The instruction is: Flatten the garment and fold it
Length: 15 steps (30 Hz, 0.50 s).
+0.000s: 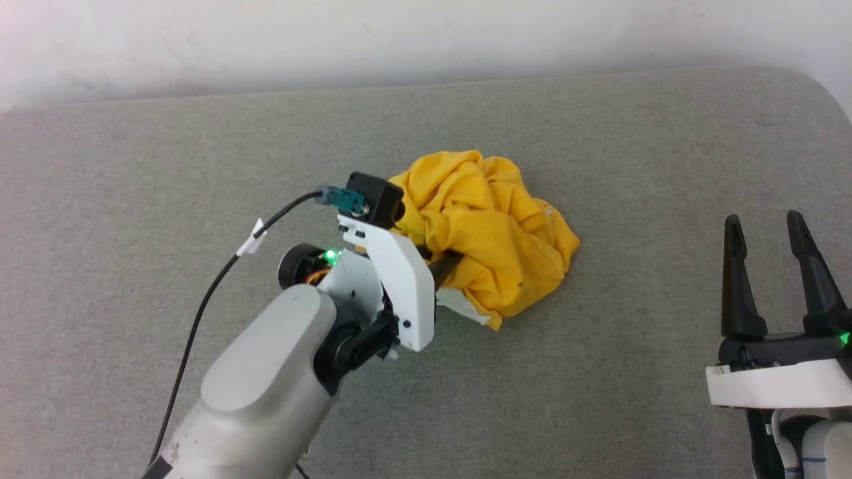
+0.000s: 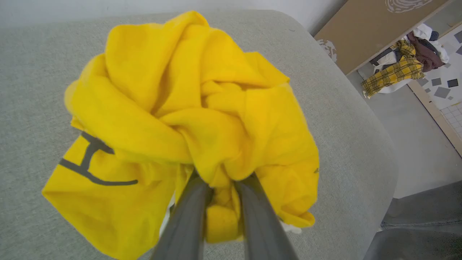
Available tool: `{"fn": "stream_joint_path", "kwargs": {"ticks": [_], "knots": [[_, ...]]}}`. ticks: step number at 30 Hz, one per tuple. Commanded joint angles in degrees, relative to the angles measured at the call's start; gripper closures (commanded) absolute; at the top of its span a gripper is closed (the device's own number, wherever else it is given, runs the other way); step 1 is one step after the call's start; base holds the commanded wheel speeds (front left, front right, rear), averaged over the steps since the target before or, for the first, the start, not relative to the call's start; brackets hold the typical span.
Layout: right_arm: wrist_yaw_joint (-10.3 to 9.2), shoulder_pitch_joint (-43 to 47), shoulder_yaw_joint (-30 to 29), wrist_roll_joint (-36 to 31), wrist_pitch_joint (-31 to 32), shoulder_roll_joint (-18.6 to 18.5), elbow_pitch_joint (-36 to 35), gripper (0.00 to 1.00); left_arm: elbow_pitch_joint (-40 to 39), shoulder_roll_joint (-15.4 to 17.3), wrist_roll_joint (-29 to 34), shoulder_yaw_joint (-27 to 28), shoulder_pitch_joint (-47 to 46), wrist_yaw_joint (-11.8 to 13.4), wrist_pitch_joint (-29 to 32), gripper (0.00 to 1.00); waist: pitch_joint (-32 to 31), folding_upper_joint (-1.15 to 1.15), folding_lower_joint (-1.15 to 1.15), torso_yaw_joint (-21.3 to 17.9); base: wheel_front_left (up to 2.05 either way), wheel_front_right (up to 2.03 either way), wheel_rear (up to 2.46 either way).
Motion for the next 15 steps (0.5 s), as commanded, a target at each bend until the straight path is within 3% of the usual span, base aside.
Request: {"fn": "stream_joint_path", "kwargs": {"ticks": [1,8,15], "knots": [[-0.05,-0.5,-0.1,-0.1,-0.3,0.0,0.1,0.0,0.2,-0.3,0.5,0.6,-0.9,0.1,-1.0,0.0,-0.1,0.0,-0.01,0.7,0.0,0.0,0.0],[-0.05,-0.4,0.2,-0.5,0.2,0.0,0.1,0.0,-2.8,1.1,0.6,3.9,-2.7,0.3,-5.2,0.0,-1.7,0.0,-0.01,2.6,0.0,0.0,0.0],[-0.05,0.0,0.4,-0.7,0.8,0.0,-0.7,0.0,-12.7,7.2,1.9,11.5,2.2,3.5,-14.5,0.0,-2.3,0.0,-0.01,3.2,0.0,0.0,0.0]]}}
